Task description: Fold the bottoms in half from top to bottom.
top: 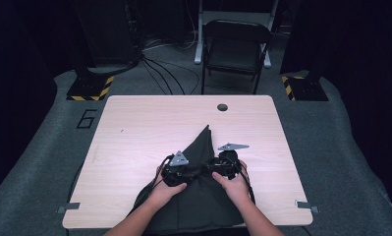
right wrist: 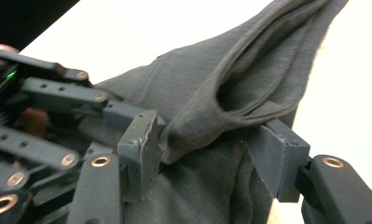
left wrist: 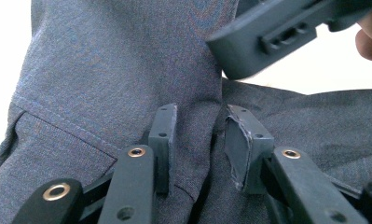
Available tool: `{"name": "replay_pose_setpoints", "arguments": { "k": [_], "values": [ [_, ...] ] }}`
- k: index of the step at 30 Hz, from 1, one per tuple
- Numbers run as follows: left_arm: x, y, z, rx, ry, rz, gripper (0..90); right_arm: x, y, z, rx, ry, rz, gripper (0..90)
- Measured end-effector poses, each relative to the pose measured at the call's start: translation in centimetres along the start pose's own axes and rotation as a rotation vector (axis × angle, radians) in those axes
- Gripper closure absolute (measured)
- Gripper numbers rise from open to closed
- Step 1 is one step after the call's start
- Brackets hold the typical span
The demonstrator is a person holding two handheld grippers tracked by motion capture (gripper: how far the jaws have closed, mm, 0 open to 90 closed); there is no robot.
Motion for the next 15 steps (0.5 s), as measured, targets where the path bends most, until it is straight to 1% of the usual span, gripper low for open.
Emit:
{"name": "replay_pose_setpoints", "arguments": {
  "k": [2,4,7,11,12,13,15],
  "values": [
    [0.0,-0.1,0.01,-0.006,0.001,-0.003,63.1,-0.09,-0.28,-0.04,-0.023,-0.006,0.012,46.2],
    [-0.01,-0.11,0.0,-0.012,-0.002,-0.01,62.5,0.03,-0.5,-0.07,-0.048,-0.019,0.012,48.6],
    [0.05,-0.09,-0.02,-0.012,0.003,-0.001,62.2,0.22,-0.6,-0.1,-0.082,-0.03,0.01,50.8],
    [0.07,-0.17,-0.04,-0.009,0.0,0.002,61.8,0.24,-0.73,-0.09,-0.086,-0.029,0.038,60.1],
    [0.05,-0.2,-0.04,-0.008,-0.007,-0.003,61.5,0.21,-0.77,-0.06,-0.082,-0.025,0.048,63.7],
    [0.17,-0.16,-0.09,-0.009,0.001,0.003,61.0,0.17,-0.74,-0.01,-0.079,-0.018,0.054,66.3],
    [0.36,-0.1,-0.23,-0.001,-0.001,0.01,59.4,0.14,-0.68,0.1,-0.056,-0.02,0.068,72.7]
  ]
}}
Point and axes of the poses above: each handheld gripper's, and its own axes: x roughly backward along the jaws, z roughly out of its underside, y roughly to its left, the point moved 3 cm from there along -x, roughly forward along the jaws, and after that the axes turned 2 degrees about x, right-handed, at the moved point
